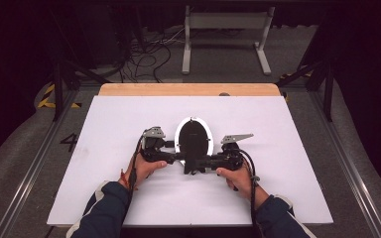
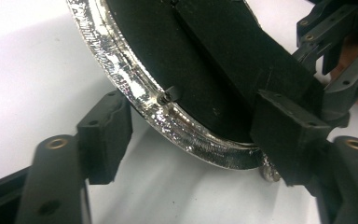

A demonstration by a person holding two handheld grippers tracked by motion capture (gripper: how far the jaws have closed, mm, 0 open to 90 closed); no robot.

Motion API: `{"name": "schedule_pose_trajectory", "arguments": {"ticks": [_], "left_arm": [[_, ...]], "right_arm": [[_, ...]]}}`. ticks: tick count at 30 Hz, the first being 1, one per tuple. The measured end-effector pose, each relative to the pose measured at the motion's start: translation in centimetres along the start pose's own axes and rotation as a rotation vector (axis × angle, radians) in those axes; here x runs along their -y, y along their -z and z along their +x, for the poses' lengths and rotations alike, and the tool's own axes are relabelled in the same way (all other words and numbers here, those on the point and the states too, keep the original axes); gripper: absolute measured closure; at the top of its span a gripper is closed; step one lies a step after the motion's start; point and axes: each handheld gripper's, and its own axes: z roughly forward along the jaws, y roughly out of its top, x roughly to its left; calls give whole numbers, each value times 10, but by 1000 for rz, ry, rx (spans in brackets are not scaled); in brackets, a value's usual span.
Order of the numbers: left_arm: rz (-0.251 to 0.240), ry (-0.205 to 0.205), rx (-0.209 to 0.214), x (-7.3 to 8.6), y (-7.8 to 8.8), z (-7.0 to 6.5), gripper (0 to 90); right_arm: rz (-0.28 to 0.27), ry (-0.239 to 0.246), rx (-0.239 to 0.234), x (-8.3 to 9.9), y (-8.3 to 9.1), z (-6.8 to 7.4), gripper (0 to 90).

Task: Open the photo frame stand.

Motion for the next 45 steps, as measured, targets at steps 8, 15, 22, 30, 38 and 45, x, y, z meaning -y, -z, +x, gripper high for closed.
{"name": "schedule_pose_trajectory", "arguments": {"ticks": [8,15,22,30,38,45], "left_arm": [[-45,-5,3,-1,10,-1,564],[-89,-40,1,-4,16,-6,624],[-94,-145,-37,-9,20,-19,646],[-71,-180,10,-8,16,-24,641],[-62,-235,-40,-11,18,-32,659],[-93,-286,-111,-12,22,-38,734]], "right_arm": [[18,11,5,2,3,-1,668],[28,31,22,2,4,1,689],[30,53,38,1,6,3,742],[36,77,58,1,7,8,749],[36,102,77,-1,10,12,763],[26,143,99,-4,14,17,763]]}}
